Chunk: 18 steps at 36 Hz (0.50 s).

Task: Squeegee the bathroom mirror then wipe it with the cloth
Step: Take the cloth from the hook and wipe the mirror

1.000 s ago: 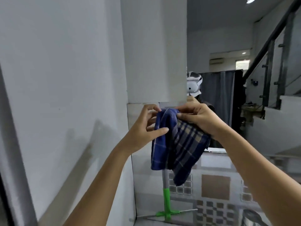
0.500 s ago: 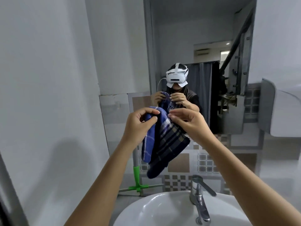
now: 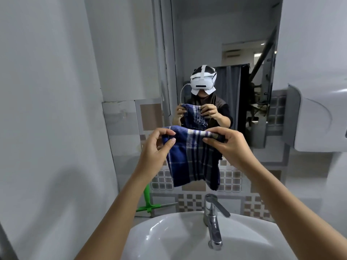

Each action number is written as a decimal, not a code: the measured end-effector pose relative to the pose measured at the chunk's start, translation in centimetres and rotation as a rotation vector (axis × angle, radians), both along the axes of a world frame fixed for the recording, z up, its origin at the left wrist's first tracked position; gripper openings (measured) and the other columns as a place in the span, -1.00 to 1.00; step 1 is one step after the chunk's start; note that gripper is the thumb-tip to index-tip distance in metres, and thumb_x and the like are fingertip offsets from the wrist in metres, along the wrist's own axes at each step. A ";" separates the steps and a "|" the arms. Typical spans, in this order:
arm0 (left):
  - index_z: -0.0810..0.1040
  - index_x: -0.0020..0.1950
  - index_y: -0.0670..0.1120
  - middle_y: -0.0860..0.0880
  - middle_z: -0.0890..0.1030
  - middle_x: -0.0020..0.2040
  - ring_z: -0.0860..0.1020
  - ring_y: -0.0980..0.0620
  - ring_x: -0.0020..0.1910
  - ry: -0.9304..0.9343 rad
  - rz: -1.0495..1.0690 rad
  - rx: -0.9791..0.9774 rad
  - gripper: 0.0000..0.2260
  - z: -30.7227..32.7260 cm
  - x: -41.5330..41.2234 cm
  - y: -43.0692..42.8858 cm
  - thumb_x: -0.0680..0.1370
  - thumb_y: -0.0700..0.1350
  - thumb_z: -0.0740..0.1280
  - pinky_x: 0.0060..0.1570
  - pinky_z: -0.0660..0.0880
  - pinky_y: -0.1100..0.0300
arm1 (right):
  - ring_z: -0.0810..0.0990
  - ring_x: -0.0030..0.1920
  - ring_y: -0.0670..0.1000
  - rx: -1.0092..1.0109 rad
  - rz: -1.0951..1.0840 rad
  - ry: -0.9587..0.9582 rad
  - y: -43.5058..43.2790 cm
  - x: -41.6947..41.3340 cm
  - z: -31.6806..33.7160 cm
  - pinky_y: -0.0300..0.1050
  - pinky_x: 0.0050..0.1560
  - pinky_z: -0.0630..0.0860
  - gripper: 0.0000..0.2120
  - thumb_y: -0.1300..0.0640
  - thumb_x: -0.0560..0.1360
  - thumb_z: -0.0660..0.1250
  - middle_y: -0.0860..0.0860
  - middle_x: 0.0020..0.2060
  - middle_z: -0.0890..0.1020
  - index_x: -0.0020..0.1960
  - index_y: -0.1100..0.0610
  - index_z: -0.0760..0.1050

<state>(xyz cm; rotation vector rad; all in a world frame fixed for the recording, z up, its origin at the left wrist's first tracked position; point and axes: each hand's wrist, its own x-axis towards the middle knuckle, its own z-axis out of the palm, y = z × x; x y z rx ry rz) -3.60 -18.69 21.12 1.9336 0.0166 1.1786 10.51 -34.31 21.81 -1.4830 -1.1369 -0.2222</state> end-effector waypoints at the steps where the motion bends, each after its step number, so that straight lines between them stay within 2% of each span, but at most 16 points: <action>1: 0.50 -0.04 0.02 0.10 0.55 -0.04 0.55 0.19 0.00 -0.007 -0.033 0.002 -0.83 0.2 0.2 0.2 0.52 -0.26 0.31 0.05 0.50 0.24 | 0.56 -0.28 -0.26 0.005 0.002 -0.004 0.0 0.2 0.4 -0.39 -0.19 0.48 -0.89 0.19 0.40 0.44 -0.11 -0.28 0.64 -0.07 0.07 0.62; 3: 0.49 0.00 -0.03 0.10 0.53 -0.02 0.54 0.22 0.00 -0.002 -0.113 0.014 -0.85 0.9 0.7 0.6 0.53 -0.27 0.30 0.00 0.50 0.29 | 0.57 -0.25 -0.28 0.013 0.006 -0.009 0.1 0.6 1.3 -0.41 -0.15 0.49 -0.87 0.20 0.42 0.42 -0.13 -0.26 0.64 -0.03 0.11 0.62; 6: 0.51 0.06 -0.02 0.08 0.55 0.04 0.54 0.16 0.07 0.060 -0.219 0.043 -0.83 2.2 1.5 1.5 0.54 -0.25 0.29 0.02 0.50 0.30 | 0.56 -0.18 -0.27 0.022 -0.012 -0.040 0.3 1.4 2.6 -0.44 -0.12 0.45 -0.86 0.20 0.43 0.41 -0.07 -0.19 0.64 -0.01 0.11 0.62; 9: 0.59 0.02 0.00 0.02 0.60 0.05 0.55 0.09 0.09 0.114 -0.300 0.068 -0.84 3.6 2.5 2.5 0.52 -0.22 0.33 0.07 0.52 0.22 | 0.55 -0.15 -0.25 0.029 -0.069 -0.075 0.7 2.2 3.7 -0.41 -0.07 0.45 -0.86 0.20 0.43 0.41 -0.09 -0.15 0.62 -0.07 -0.01 0.61; 12: 0.61 0.03 -0.06 -0.02 0.61 0.05 0.58 0.09 0.05 0.098 -0.279 0.097 -0.85 5.0 3.9 3.5 0.49 -0.22 0.37 0.04 0.54 0.23 | 0.55 -0.22 -0.26 0.051 -0.139 -0.088 1.5 2.9 5.0 -0.34 -0.08 0.48 -0.83 0.19 0.41 0.44 -0.12 -0.21 0.64 -0.11 -0.08 0.60; 15: 0.62 0.00 -0.03 -0.04 0.61 0.06 0.58 0.12 0.03 0.036 -0.238 0.103 -0.86 7.6 6.5 4.5 0.48 -0.21 0.38 0.03 0.53 0.26 | 0.55 -0.24 -0.18 0.107 -0.230 -0.119 2.8 4.2 7.2 -0.23 -0.10 0.49 -0.81 0.19 0.38 0.46 -0.12 -0.25 0.64 -0.15 -0.10 0.60; 16: 0.62 -0.02 -0.01 -0.05 0.61 0.06 0.58 0.09 0.03 0.018 -0.234 0.099 -0.87 8.6 7.3 4.7 0.48 -0.20 0.38 0.03 0.54 0.24 | 0.55 -0.24 -0.18 0.134 -0.268 -0.120 3.2 4.6 8.0 -0.25 -0.11 0.50 -0.82 0.18 0.38 0.47 -0.12 -0.26 0.64 -0.15 -0.10 0.60; 18: 0.63 -0.02 -0.02 -0.04 0.62 0.02 0.59 0.06 0.01 -0.021 -0.203 0.127 -0.88 11.3 9.4 5.1 0.49 -0.19 0.38 0.01 0.55 0.19 | 0.55 -0.26 -0.24 0.182 -0.353 -0.143 4.0 5.5 10.3 -0.41 -0.16 0.46 -0.81 0.20 0.39 0.46 -0.18 -0.27 0.61 -0.14 -0.09 0.60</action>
